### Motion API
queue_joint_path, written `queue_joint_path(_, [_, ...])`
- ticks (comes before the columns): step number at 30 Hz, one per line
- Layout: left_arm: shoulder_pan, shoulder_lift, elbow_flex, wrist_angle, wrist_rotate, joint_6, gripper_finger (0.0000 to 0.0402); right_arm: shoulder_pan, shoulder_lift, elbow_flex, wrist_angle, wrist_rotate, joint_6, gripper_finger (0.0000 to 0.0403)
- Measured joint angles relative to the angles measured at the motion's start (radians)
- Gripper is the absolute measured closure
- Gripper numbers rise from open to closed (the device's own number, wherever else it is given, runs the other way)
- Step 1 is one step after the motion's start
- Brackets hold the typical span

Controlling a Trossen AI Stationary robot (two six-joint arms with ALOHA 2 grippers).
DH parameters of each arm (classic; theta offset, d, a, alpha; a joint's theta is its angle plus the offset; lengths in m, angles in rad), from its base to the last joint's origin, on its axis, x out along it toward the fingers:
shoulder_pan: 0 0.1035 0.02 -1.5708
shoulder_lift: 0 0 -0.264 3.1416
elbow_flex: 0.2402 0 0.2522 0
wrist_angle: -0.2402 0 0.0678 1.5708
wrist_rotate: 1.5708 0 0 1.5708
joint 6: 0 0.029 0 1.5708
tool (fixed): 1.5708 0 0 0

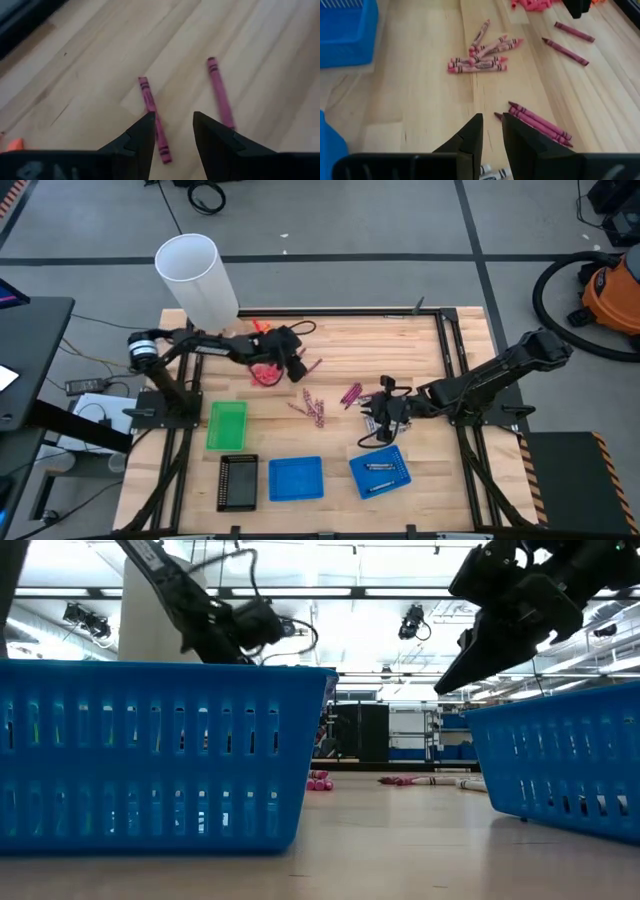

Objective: Sort crayons
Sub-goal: Put the red crayon into the green basket

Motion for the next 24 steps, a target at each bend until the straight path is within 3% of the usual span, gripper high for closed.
queue_joint_path(10, [0.061,0.135,0.036,-0.003,0.039,0.011,0.0259,0.001,0.010,0.001,0.033,-0.002,-0.031,0.0320])
queue_joint_path(17, [0.063,0.153,0.037,-0.015,0.044,0.010,0.0266,0.001,0.010,0.001,0.057,-0.002,-0.049,0.0320])
queue_joint_path(24, [0.060,0.155,0.038,-0.034,0.049,0.010,0.0355,0.001,0.010,0.001,0.069,-0.001,-0.045,0.0320])
